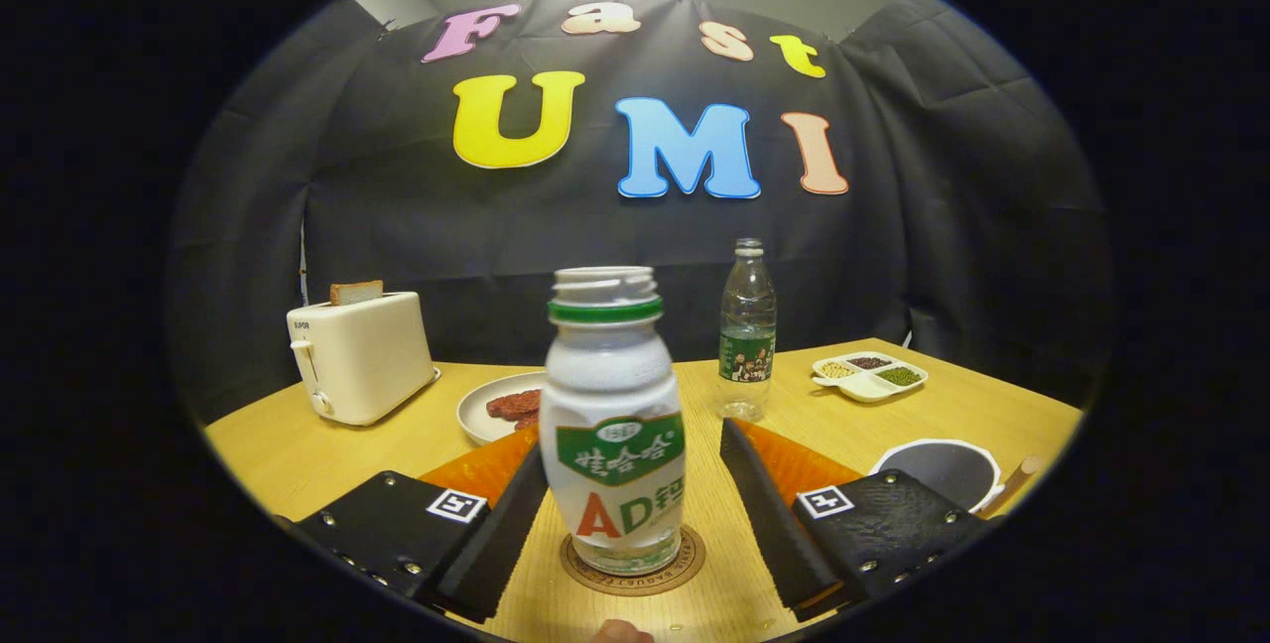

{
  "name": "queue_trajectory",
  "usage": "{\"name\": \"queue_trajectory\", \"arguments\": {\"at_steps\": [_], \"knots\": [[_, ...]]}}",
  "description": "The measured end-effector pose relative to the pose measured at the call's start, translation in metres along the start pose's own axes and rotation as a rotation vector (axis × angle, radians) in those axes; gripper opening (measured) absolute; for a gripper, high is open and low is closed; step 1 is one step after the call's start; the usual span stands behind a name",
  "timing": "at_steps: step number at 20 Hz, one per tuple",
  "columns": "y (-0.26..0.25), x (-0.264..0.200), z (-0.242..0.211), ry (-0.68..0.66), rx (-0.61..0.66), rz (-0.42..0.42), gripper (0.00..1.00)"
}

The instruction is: Take the bottle from table, then pour the juice into the cup, finally place the bottle on the coaster

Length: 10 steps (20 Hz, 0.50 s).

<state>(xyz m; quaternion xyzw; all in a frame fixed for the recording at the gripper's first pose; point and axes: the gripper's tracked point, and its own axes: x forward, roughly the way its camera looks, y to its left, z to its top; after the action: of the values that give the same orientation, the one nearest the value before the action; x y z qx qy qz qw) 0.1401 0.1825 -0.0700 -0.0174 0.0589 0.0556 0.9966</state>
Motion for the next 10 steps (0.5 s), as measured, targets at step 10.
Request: {"name": "queue_trajectory", "arguments": {"at_steps": [10], "knots": [[-0.006,-0.046,0.053,-0.072,0.023,0.016,0.98]]}}
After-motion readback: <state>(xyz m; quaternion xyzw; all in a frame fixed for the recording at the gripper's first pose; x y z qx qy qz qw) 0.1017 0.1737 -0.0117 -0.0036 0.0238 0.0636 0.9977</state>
